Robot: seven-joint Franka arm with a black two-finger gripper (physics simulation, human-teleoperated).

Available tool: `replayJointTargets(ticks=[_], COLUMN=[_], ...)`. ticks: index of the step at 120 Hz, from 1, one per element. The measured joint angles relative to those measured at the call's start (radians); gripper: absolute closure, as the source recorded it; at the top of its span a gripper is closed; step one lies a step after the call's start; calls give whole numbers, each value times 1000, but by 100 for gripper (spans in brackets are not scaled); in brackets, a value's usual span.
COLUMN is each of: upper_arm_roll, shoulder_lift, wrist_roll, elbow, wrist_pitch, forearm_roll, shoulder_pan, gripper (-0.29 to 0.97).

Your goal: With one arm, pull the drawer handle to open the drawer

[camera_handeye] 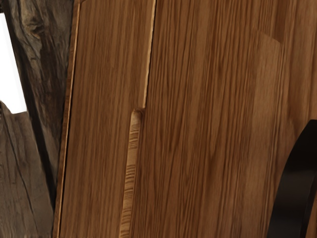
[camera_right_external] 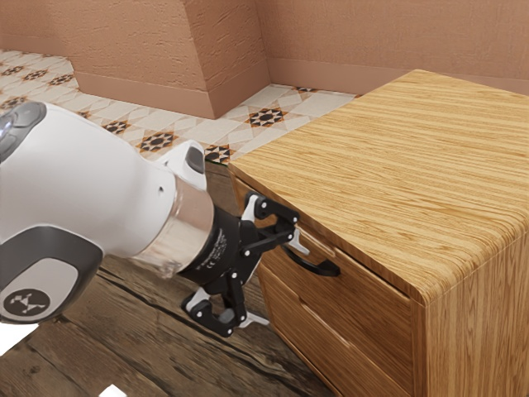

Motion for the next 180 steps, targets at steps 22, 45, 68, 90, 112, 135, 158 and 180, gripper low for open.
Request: replayJointTargets(ticks=[22,45,68,90,112,135,158,180], upper_arm_roll=[0,0,0,0,0,0,0,0], shoulder_lift=[-6,7,25,50,75,123,156,189], wrist_roll=[-22,-38,-50,-59,-62,-65,-67,-68], elbow=[-4,-7,-7,-5,-7,-8,-13,-16], wrist_pitch=[5,-15,-63,-114,-154,-221,-291,-337], forearm_roll=[0,2,2,14,1,-1,-2,-2], shoulder_pan=[2,11,15,6,-10,-28,-43,-82], gripper=[2,2,2,2,2,2,1,1])
